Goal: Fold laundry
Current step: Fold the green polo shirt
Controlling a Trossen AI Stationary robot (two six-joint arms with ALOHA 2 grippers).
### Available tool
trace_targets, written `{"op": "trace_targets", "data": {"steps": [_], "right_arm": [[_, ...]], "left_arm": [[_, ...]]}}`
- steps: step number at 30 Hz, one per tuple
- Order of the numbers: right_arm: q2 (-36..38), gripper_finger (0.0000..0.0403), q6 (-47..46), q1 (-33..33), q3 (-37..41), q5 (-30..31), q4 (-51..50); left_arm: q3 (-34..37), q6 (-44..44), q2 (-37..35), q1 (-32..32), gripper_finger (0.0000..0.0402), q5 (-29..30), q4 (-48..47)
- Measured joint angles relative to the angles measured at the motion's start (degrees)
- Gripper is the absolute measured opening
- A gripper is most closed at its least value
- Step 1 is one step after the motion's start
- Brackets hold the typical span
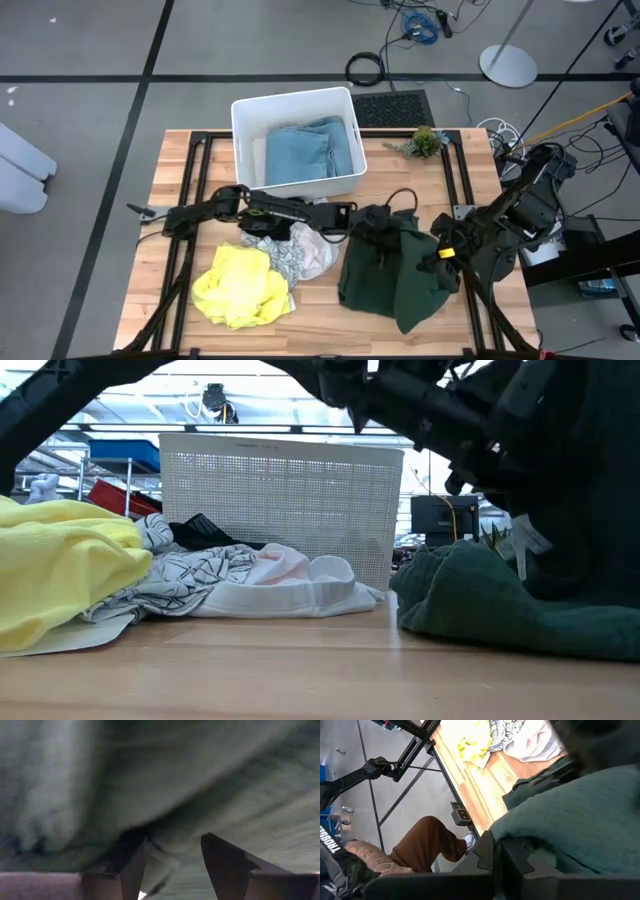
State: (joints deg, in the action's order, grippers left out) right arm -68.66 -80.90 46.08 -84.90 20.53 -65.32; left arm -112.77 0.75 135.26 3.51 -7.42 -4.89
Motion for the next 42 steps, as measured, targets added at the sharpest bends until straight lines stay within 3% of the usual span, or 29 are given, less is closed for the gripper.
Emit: {"op": "trace_targets", "data": {"steps": [7,12,16,27,36,42], "right_arm": [[-0.1,0.0000,-1.3,-0.9,0.0,0.6,-1.2],[-1.5,0.0000,-2.3,-3.4,0.0,0.0,-2.4],[-3.3,0.0000,-1.2,-6.8,0.0,-1.4,-3.3],[-9.9,0.0000,10.2,-16.3,0.0,-7.2,-3.1],[-10.4,0.0000,18.6,-22.9,0.0,-8.7,-1.7],[-10.5,0.0000,23.5,-27.8,3.2,-12.2,5.5]], "left_arm": [[0.0,-0.4,0.7,-3.9,0.0198,2.8,7.1],[-0.1,-2.3,0.7,-7.0,0.0198,-6.2,3.6],[-0.1,-2.8,0.4,-9.0,0.0198,-13.7,-7.4],[-0.1,8.5,-8.7,-9.3,0.0198,-12.4,-31.6],[-0.1,13.1,-21.3,-9.2,0.0198,-12.0,-67.3],[-0.1,8.1,-32.6,-6.8,0.0198,-9.2,-70.2]]}}
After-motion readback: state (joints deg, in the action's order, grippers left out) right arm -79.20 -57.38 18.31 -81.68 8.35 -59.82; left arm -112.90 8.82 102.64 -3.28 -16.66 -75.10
